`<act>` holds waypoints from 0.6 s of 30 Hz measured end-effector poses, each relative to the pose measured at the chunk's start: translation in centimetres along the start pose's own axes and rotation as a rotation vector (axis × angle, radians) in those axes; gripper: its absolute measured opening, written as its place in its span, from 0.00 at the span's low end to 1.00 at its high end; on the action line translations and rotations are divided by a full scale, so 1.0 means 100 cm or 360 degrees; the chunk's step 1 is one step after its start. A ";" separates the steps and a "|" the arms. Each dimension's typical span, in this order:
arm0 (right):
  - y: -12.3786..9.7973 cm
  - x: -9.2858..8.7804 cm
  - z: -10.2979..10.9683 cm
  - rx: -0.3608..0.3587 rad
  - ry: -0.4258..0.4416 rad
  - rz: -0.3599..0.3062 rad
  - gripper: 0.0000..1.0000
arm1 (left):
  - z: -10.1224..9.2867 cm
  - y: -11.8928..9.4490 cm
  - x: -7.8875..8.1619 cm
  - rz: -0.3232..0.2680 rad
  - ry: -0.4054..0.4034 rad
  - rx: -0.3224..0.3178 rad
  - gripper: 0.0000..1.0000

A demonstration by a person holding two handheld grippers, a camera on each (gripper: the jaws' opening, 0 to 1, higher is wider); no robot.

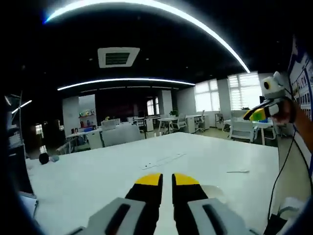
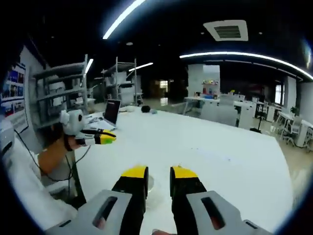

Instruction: Tidy tabletop coffee trays, cups and spoons，present forward

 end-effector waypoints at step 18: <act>-0.125 -0.026 -0.039 -0.0422 0.0184 -0.0494 0.21 | 0.056 -0.097 -0.039 -0.0242 -0.0074 0.0375 0.10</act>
Point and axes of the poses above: the point that each gripper's makers call its tool centre point, and the gripper's own axes: y roughly forward along the fingers, z roughly to its left, x roughly out of its top, the point moved 1 cm from there along -y, roughly backward along the fingers
